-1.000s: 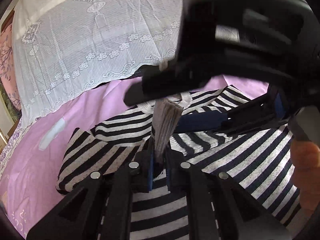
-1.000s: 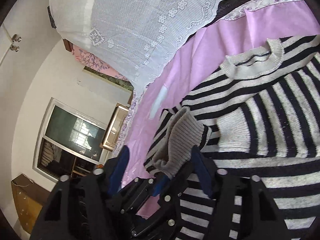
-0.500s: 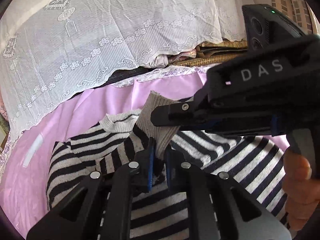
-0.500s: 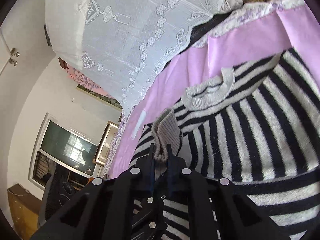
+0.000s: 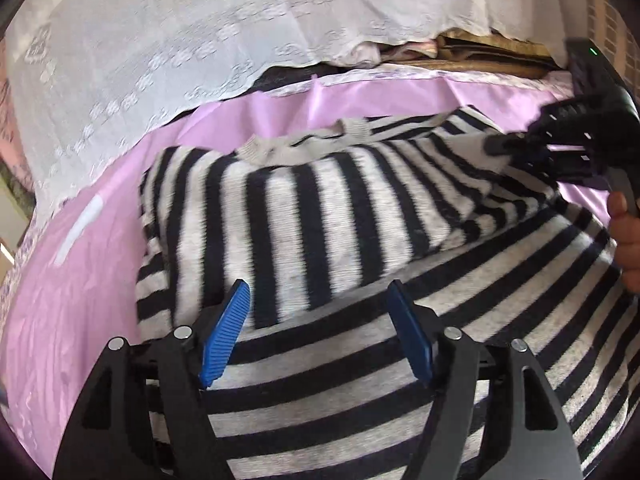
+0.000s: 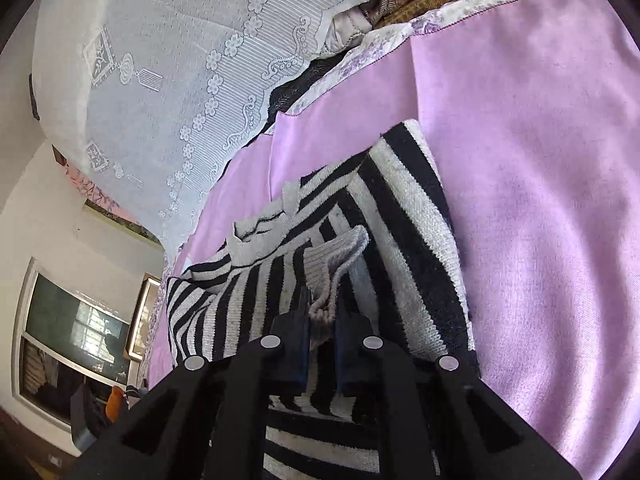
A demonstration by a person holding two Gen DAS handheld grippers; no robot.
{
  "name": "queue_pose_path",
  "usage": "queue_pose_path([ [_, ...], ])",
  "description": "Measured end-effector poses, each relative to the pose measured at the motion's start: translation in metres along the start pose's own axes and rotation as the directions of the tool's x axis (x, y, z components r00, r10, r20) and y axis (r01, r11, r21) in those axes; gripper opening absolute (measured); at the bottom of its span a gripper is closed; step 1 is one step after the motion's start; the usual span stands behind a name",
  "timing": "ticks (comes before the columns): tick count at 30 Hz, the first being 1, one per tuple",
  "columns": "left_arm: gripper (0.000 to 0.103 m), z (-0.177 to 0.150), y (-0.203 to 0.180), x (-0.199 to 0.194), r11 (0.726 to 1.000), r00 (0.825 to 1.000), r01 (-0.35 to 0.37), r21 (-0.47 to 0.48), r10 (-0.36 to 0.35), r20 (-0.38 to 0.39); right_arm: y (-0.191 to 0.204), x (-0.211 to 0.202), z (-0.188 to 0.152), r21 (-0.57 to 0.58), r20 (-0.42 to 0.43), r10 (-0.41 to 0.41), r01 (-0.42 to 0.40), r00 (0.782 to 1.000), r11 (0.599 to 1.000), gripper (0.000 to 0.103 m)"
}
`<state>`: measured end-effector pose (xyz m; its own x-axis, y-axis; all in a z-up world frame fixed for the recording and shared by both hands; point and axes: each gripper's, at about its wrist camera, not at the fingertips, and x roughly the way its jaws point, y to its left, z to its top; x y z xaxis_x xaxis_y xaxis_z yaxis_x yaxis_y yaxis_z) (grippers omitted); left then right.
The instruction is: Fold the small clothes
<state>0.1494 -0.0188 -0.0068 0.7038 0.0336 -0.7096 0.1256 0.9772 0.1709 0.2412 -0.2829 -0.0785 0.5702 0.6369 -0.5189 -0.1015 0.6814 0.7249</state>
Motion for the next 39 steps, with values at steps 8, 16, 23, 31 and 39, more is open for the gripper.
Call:
queue_pose_path([
  [8, 0.085, -0.025, 0.112, 0.006, 0.919, 0.98, -0.196, -0.341, 0.176, -0.089, 0.027, 0.01, -0.02, -0.048, -0.064, 0.063, -0.066, 0.996, 0.997, 0.013],
  [16, 0.087, -0.035, 0.146, -0.012, 0.857, 0.991, -0.135, -0.497, 0.111, -0.079, 0.019, 0.016, -0.021, -0.001, -0.072, 0.077, -0.078, 0.994, 0.997, 0.02],
  [23, 0.09, 0.021, 0.1, -0.014, 0.948, 0.985, -0.164, -0.273, 0.172, 0.008, 0.016, 0.025, -0.011, 0.076, -0.062, 0.116, -0.111, 0.991, 0.991, 0.034],
  [31, 0.092, 0.027, 0.123, 0.061, 0.906, 0.977, -0.193, -0.377, 0.142, -0.159, 0.032, 0.042, -0.013, -0.023, -0.099, -0.061, 0.059, 0.993, 0.998, 0.034],
  [39, 0.096, 0.013, 0.137, 0.051, 0.862, 0.982, -0.191, -0.47, 0.164, -0.098, 0.051, 0.011, -0.013, -0.138, 0.091, -0.064, 0.076, 0.994, 0.988, 0.002],
])
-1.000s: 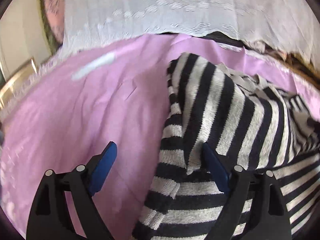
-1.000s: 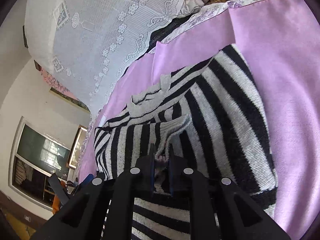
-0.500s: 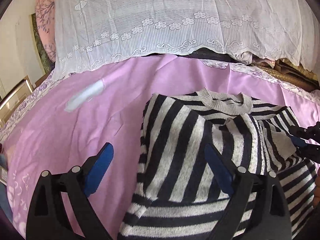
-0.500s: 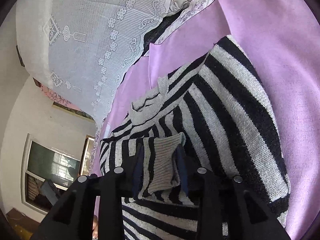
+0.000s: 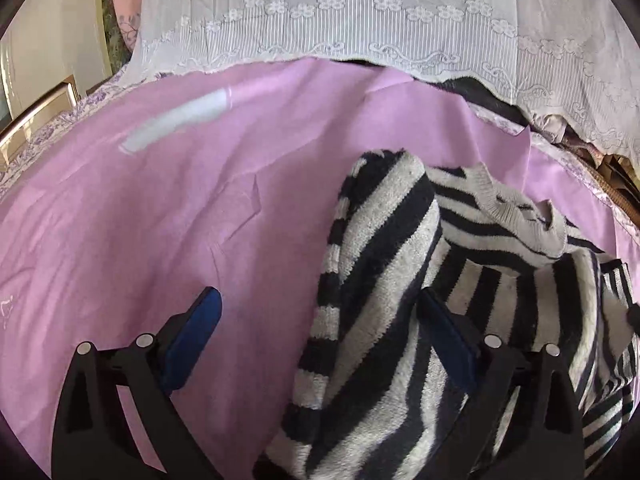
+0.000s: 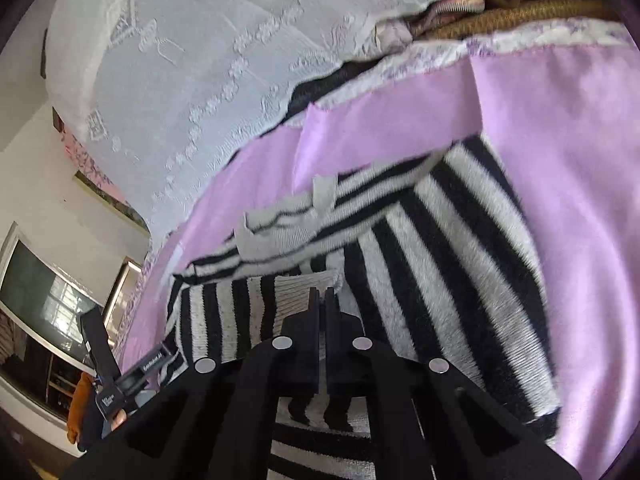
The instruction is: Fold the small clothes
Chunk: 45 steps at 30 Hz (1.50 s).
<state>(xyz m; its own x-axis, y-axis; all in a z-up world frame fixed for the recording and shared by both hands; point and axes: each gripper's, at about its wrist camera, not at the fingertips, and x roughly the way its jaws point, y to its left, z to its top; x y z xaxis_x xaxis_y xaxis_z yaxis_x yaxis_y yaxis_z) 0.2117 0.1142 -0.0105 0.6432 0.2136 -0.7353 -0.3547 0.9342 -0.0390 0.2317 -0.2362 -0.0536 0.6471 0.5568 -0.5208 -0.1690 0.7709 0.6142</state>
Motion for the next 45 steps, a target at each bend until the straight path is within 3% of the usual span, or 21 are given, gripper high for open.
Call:
queue_pose_path([
  [3, 0.096, 0.0, 0.0, -0.017, 1.0, 0.996, 0.018, -0.001, -0.018, 0.083, -0.012, -0.022, 0.009, 0.004, 0.08, -0.079, 0.079, 0.994, 0.997, 0.002],
  [5, 0.097, 0.0, -0.005, -0.014, 1.0, 0.998, -0.011, 0.025, 0.009, 0.064, -0.034, -0.014, 0.009, 0.046, 0.03, -0.172, 0.17, 0.985, 0.984, 0.0],
  [6, 0.098, -0.001, -0.009, -0.002, 0.997, 0.998, -0.055, 0.049, 0.055, 0.006, -0.043, -0.002, 0.006, 0.024, -0.029, -0.222, 0.222, 0.975, 0.975, 0.0],
  [8, 0.099, -0.001, -0.009, 0.022, 0.998, 0.991, -0.024, 0.054, 0.031, -0.131, -0.055, 0.005, 0.0, 0.051, -0.055, -0.202, 0.205, 0.978, 0.977, 0.0],
  [11, 0.099, 0.003, 0.008, 0.007, 0.999, 0.997, 0.011, -0.034, -0.013, -0.079, -0.042, -0.011, 0.005, 0.064, -0.001, -0.209, 0.208, 0.978, 0.976, 0.003],
  [13, 0.098, 0.002, 0.014, -0.006, 0.994, 0.995, 0.081, -0.067, -0.084, -0.045, -0.023, -0.013, 0.005, 0.02, -0.009, -0.138, 0.138, 0.99, 0.99, 0.009],
  [15, 0.098, 0.001, 0.01, -0.021, 0.98, 0.981, 0.191, -0.06, -0.193, -0.024, -0.011, -0.005, 0.002, 0.016, -0.086, -0.038, 0.039, 0.996, 0.999, 0.046],
  [16, 0.098, -0.001, 0.004, -0.032, 0.969, 0.97, 0.245, -0.033, -0.245, -0.004, -0.005, -0.007, 0.0, 0.007, -0.078, -0.041, 0.042, 0.996, 0.999, 0.048],
  [18, 0.098, -0.008, -0.017, -0.057, 0.955, 0.955, 0.287, 0.072, -0.291, 0.048, 0.0, -0.004, -0.001, -0.022, -0.079, -0.098, 0.097, 0.992, 0.995, 0.048],
  [22, 0.098, -0.032, -0.071, -0.101, 0.917, 0.943, 0.222, 0.332, -0.288, 0.165, -0.021, 0.006, -0.002, 0.094, -0.113, -0.075, 0.086, 0.991, 0.992, 0.048],
  [25, 0.098, -0.051, -0.096, -0.112, 0.852, 0.91, 0.332, 0.405, -0.403, 0.101, -0.011, 0.015, -0.004, 0.052, -0.128, -0.067, 0.074, 0.99, 0.996, 0.045],
  [26, 0.098, -0.058, -0.103, -0.114, 0.824, 0.895, 0.373, 0.427, -0.44, 0.066, -0.008, 0.023, -0.006, 0.038, -0.147, -0.053, 0.059, 0.988, 0.998, 0.039],
  [28, 0.098, -0.072, -0.119, -0.119, 0.79, 0.892, 0.375, 0.484, -0.45, 0.045, -0.003, 0.034, -0.012, -0.005, -0.171, -0.064, 0.064, 0.983, 0.998, 0.01],
  [30, 0.098, -0.083, -0.129, -0.122, 0.769, 0.888, 0.382, 0.513, -0.459, 0.028, -0.002, 0.033, -0.011, -0.002, -0.137, -0.04, 0.04, 0.99, 0.999, 0.005],
  [33, 0.098, -0.088, -0.142, -0.123, 0.734, 0.859, 0.446, 0.512, -0.512, -0.013, 0.009, 0.002, 0.005, 0.032, -0.044, 0.108, -0.107, 0.993, 0.994, 0.005],
  [34, 0.098, -0.087, -0.149, -0.121, 0.733, 0.859, 0.443, 0.516, -0.511, -0.01, 0.017, -0.009, 0.009, 0.013, -0.017, 0.133, -0.133, 0.991, 0.991, 0.005],
  [37, 0.098, -0.078, -0.171, -0.1, 0.765, 0.887, 0.408, 0.499, -0.461, -0.019, 0.036, -0.033, 0.014, -0.032, 0.026, 0.185, -0.184, 0.982, 0.982, 0.004],
  [40, 0.098, -0.065, -0.173, -0.091, 0.798, 0.889, 0.404, 0.448, -0.459, 0.016, 0.042, -0.048, 0.018, -0.038, 0.044, 0.232, -0.23, 0.972, 0.972, 0.004],
  [42, 0.098, -0.053, -0.157, -0.092, 0.855, 0.907, 0.334, 0.396, -0.406, 0.113, 0.044, -0.053, 0.021, -0.055, 0.06, 0.212, -0.209, 0.975, 0.976, 0.004],
  [44, 0.098, -0.038, -0.132, -0.074, 0.916, 0.939, 0.285, 0.283, -0.326, 0.108, 0.037, -0.051, 0.023, -0.028, 0.06, 0.193, -0.191, 0.979, 0.981, 0.004],
  [45, 0.099, -0.034, -0.119, -0.061, 0.949, 0.965, 0.221, 0.224, -0.247, 0.093, 0.03, -0.047, 0.023, -0.008, 0.053, 0.183, -0.183, 0.982, 0.983, 0.004],
])
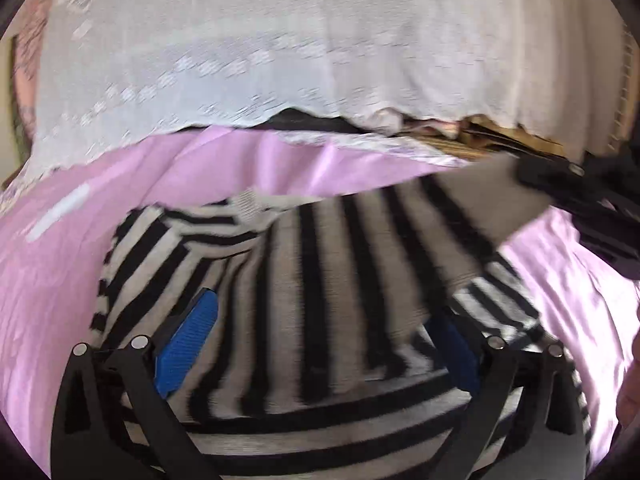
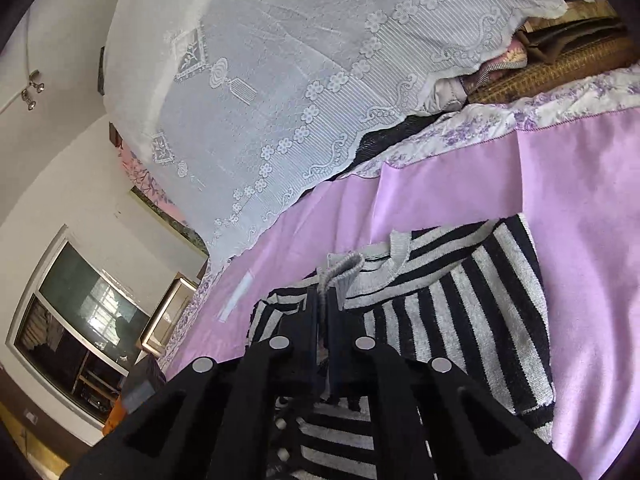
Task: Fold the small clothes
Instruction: 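Fold the sweater side over toward the middle with the right tool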
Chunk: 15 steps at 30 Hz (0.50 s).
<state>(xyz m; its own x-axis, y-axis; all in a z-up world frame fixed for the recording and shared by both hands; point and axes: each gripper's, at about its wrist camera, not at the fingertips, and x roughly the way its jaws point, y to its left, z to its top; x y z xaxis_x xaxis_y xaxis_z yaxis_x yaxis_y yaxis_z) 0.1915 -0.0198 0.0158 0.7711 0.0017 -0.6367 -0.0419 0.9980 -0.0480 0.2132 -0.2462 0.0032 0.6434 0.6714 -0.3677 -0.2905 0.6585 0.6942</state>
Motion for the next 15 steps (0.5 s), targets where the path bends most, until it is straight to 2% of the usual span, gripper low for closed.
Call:
queue_pose_path([
  [1, 0.099, -0.002, 0.014, 0.011, 0.995, 0.994, -0.097, -0.029, 0.095, -0.049, -0.007, 0.003, -0.001, 0.02, -0.008, -0.012, 0.012, 1.0, 1.0, 0.004],
  [2, 0.099, -0.006, 0.029, 0.024, 0.985, 0.98, -0.163, -0.053, 0.155, -0.122, -0.014, 0.006, -0.003, 0.036, -0.017, -0.022, 0.023, 1.0, 0.999, 0.004],
  [3, 0.099, -0.009, 0.043, 0.033, 0.986, 0.976, -0.138, -0.094, 0.119, -0.18, -0.02, 0.01, -0.004, 0.052, -0.028, -0.031, 0.032, 0.999, 0.998, 0.004],
  [4, 0.099, -0.009, 0.051, 0.03, 0.987, 0.982, -0.1, -0.125, 0.078, -0.171, -0.024, 0.014, -0.006, 0.068, -0.042, -0.028, 0.031, 0.999, 0.997, 0.004],
  [5, 0.099, -0.008, 0.051, 0.023, 0.988, 0.985, -0.1, -0.118, 0.082, -0.149, -0.028, 0.017, -0.008, 0.075, -0.051, -0.036, 0.04, 0.998, 0.996, 0.004],
  [8, 0.099, -0.012, 0.038, 0.019, 0.98, 0.973, -0.197, -0.025, 0.192, -0.131, -0.036, 0.023, -0.011, 0.072, -0.071, -0.1, 0.105, 0.992, 0.992, 0.004],
  [11, 0.099, -0.013, 0.037, 0.012, 0.967, 0.962, -0.254, -0.023, 0.25, -0.111, -0.048, 0.025, -0.014, 0.132, -0.086, -0.088, 0.099, 0.992, 0.986, 0.004],
  [13, 0.099, -0.012, 0.044, 0.002, 0.968, 0.969, -0.238, -0.076, 0.232, -0.079, -0.041, 0.019, -0.012, 0.14, -0.07, -0.034, 0.044, 0.997, 0.989, 0.004],
  [15, 0.099, -0.01, 0.051, -0.003, 0.972, 0.981, -0.193, -0.132, 0.187, -0.055, -0.019, 0.008, -0.009, 0.086, -0.035, 0.002, 0.001, 0.999, 0.996, 0.004],
])
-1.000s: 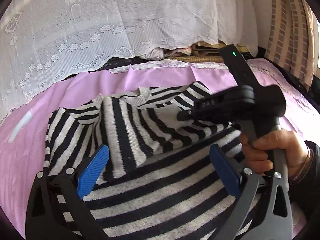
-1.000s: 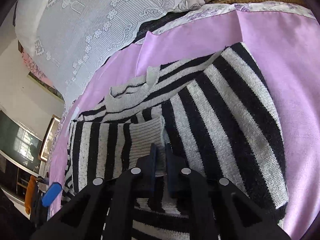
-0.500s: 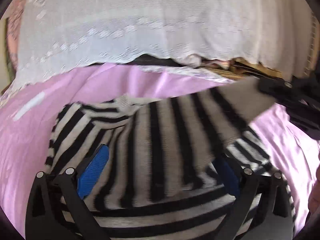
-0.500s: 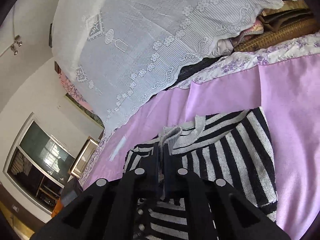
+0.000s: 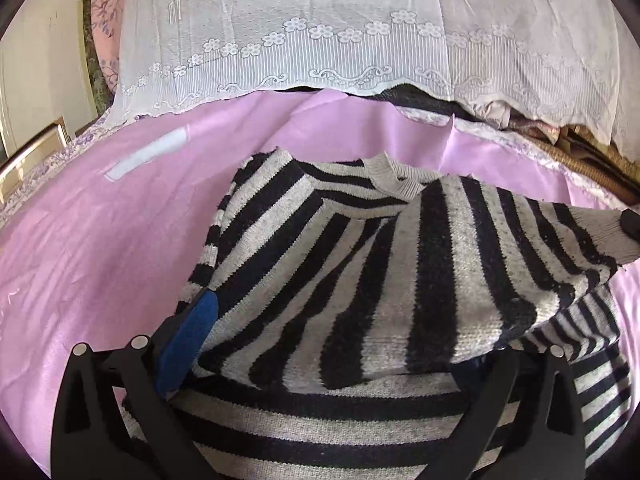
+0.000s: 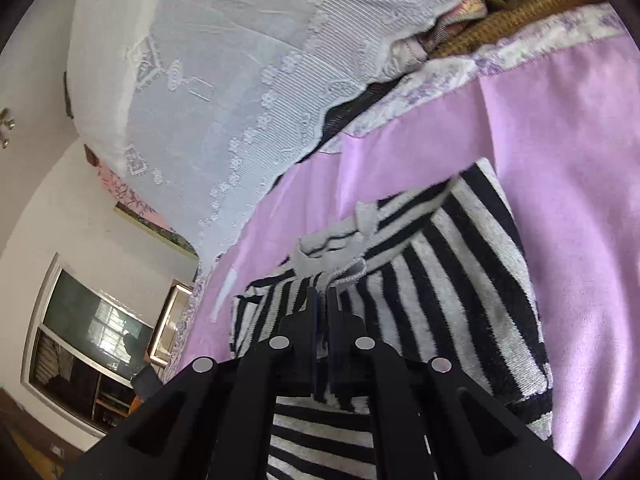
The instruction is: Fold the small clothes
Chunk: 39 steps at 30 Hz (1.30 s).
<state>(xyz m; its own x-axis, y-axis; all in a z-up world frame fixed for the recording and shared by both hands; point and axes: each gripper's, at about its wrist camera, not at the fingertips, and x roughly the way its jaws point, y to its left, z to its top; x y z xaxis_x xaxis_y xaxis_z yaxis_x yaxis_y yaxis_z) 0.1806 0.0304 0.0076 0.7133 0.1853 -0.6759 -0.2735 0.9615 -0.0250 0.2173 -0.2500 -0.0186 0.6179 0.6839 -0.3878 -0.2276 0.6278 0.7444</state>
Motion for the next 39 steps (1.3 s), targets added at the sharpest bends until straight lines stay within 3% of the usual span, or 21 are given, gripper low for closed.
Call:
queue_pose_path([
  [3, 0.099, 0.005, -0.004, 0.002, 1.0, 0.999, 0.029, -0.008, -0.029, 0.015, 0.032, -0.013, -0.003, -0.081, 0.028, 0.039, -0.036, 0.999, 0.996, 0.004],
  [5, 0.099, 0.005, -0.018, 0.003, 0.996, 0.997, 0.069, 0.058, -0.071, 0.018, 0.039, -0.017, -0.003, -0.087, 0.032, 0.055, -0.052, 0.998, 0.995, 0.004],
  [6, 0.099, 0.005, -0.023, 0.003, 0.996, 0.999, 0.009, 0.087, -0.012, 0.031, 0.04, -0.017, -0.002, -0.088, 0.035, 0.057, -0.054, 0.998, 0.995, 0.004],
  [7, 0.099, 0.006, -0.025, 0.008, 0.992, 0.996, -0.092, 0.084, 0.09, 0.028, 0.04, -0.018, -0.001, -0.09, 0.039, 0.052, -0.049, 0.998, 0.995, 0.004],
  [8, 0.099, 0.007, -0.016, 0.017, 0.987, 0.987, -0.159, 0.035, 0.16, -0.015, 0.037, -0.019, 0.001, -0.083, 0.047, 0.042, -0.038, 0.998, 0.996, 0.004],
  [10, 0.099, 0.004, 0.015, 0.023, 0.988, 0.99, -0.122, -0.1, 0.114, -0.088, 0.025, -0.019, 0.004, -0.04, 0.047, 0.042, -0.04, 0.998, 0.998, 0.004],
  [11, 0.099, 0.002, 0.021, 0.02, 0.98, 0.985, -0.163, -0.112, 0.154, -0.079, 0.021, -0.016, 0.005, -0.025, 0.029, 0.05, -0.049, 0.998, 0.998, 0.004],
  [12, 0.099, 0.001, 0.024, 0.017, 0.958, 0.962, -0.27, -0.1, 0.264, -0.074, 0.017, -0.013, 0.005, -0.021, 0.027, 0.034, -0.033, 0.999, 0.999, 0.004],
  [13, 0.098, -0.001, 0.027, 0.019, 0.948, 0.951, -0.303, -0.094, 0.296, -0.087, 0.015, -0.011, 0.004, -0.038, 0.036, -0.013, 0.014, 0.999, 0.999, 0.004],
  [15, 0.098, -0.006, 0.032, 0.032, 0.976, 0.963, -0.203, -0.08, 0.184, -0.196, 0.003, 0.0, 0.003, -0.062, 0.034, -0.119, 0.121, 0.992, 0.991, 0.004],
  [16, 0.098, -0.009, 0.034, 0.031, 0.982, 0.966, -0.173, -0.079, 0.154, -0.206, -0.011, 0.008, 0.002, -0.035, 0.005, -0.163, 0.163, 0.987, 0.986, 0.004],
  [19, 0.098, -0.019, 0.034, 0.01, 0.995, 0.979, -0.086, -0.048, 0.075, -0.19, -0.053, 0.025, -0.006, 0.046, -0.074, -0.261, 0.264, 0.963, 0.963, 0.004],
  [22, 0.098, -0.031, 0.031, -0.012, 1.0, 0.985, 0.019, 0.016, -0.016, -0.174, -0.065, 0.027, -0.012, 0.04, -0.094, -0.288, 0.292, 0.953, 0.955, 0.004],
  [25, 0.098, -0.041, 0.033, -0.04, 0.996, 0.996, 0.037, 0.084, -0.029, -0.088, -0.056, 0.027, -0.015, -0.019, -0.098, -0.335, 0.335, 0.937, 0.942, 0.004],
  [27, 0.098, -0.035, 0.039, -0.056, 0.996, 0.999, 0.035, 0.08, -0.034, -0.011, -0.057, 0.022, -0.015, 0.022, -0.097, -0.336, 0.34, 0.937, 0.94, 0.008],
  [30, 0.098, -0.012, 0.039, -0.058, 0.997, 0.999, 0.038, 0.064, -0.039, 0.023, -0.045, 0.003, -0.011, 0.034, 0.002, -0.365, 0.364, 0.931, 0.931, 0.01],
  [32, 0.098, 0.008, 0.033, -0.045, 0.993, 0.997, 0.077, 0.085, -0.076, -0.013, -0.03, -0.001, -0.009, -0.018, 0.052, -0.332, 0.333, 0.942, 0.943, 0.01],
  [35, 0.098, 0.026, 0.021, -0.005, 0.988, 0.99, 0.11, 0.111, -0.098, -0.104, -0.013, 0.022, -0.015, -0.077, -0.002, -0.23, 0.229, 0.973, 0.97, 0.01],
  [38, 0.099, 0.018, 0.026, 0.048, 0.991, 0.977, 0.027, 0.134, 0.002, -0.211, -0.017, 0.053, -0.021, -0.127, -0.086, -0.23, 0.218, 0.969, 0.968, 0.01],
  [39, 0.099, 0.013, 0.039, 0.062, 0.997, 0.969, 0.04, 0.071, -0.022, -0.248, -0.028, 0.063, -0.022, -0.128, -0.123, -0.265, 0.25, 0.956, 0.96, 0.004],
])
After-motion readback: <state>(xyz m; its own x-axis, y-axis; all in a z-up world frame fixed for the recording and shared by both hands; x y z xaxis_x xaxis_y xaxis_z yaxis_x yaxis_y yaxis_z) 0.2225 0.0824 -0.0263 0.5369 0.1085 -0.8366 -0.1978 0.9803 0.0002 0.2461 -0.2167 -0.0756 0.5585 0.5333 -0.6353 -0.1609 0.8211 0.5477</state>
